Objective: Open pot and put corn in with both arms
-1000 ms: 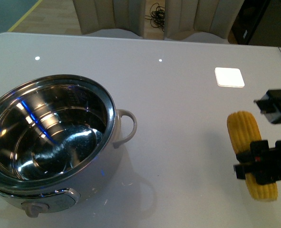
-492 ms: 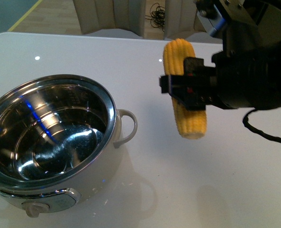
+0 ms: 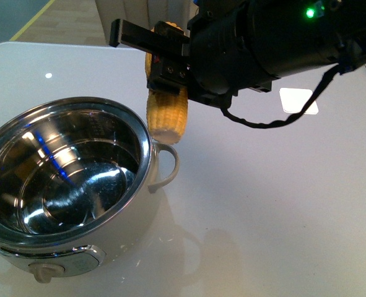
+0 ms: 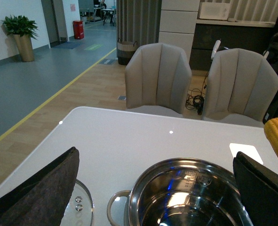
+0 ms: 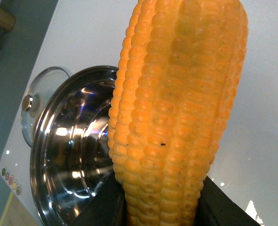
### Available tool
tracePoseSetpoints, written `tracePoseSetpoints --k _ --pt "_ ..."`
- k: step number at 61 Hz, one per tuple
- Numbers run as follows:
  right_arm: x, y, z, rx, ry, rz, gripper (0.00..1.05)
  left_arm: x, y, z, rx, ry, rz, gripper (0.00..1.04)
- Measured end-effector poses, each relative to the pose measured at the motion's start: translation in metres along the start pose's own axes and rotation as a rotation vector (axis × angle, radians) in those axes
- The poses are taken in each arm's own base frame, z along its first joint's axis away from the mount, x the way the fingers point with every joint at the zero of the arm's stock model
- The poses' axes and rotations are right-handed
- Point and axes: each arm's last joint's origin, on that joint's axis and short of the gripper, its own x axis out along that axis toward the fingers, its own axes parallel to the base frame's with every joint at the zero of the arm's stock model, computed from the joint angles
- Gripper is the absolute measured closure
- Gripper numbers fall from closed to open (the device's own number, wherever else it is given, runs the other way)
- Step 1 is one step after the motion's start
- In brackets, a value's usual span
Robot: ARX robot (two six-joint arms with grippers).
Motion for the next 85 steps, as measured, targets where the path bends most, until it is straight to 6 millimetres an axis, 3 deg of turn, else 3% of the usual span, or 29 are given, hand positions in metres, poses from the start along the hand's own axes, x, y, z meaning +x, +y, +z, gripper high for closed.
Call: tracePoseSetpoints --k 9,22,42,57,85 --pt "0.012 0.012 0.004 0.031 0.008 0.025 0.79 0.0 0.0 0.0 0.0 0.0 0.0 0.07" --pt "0.02 0.03 -0.009 0.023 0.057 0.069 0.76 0.0 0.0 0.0 0.0 0.0 0.0 0.07" --pt "0.042 0.035 -0.009 0.066 0.084 0.069 0.68 0.0 0.0 0.0 0.0 0.0 0.0 0.07" --pt "0.06 0.052 -0.013 0.061 0.114 0.077 0.65 0.0 0.0 0.0 0.0 0.0 0.0 0.07" --pt "0.09 0.046 -0.035 0.037 0.209 -0.003 0.64 0.0 0.0 0.0 0.0 0.0 0.0 0.07"
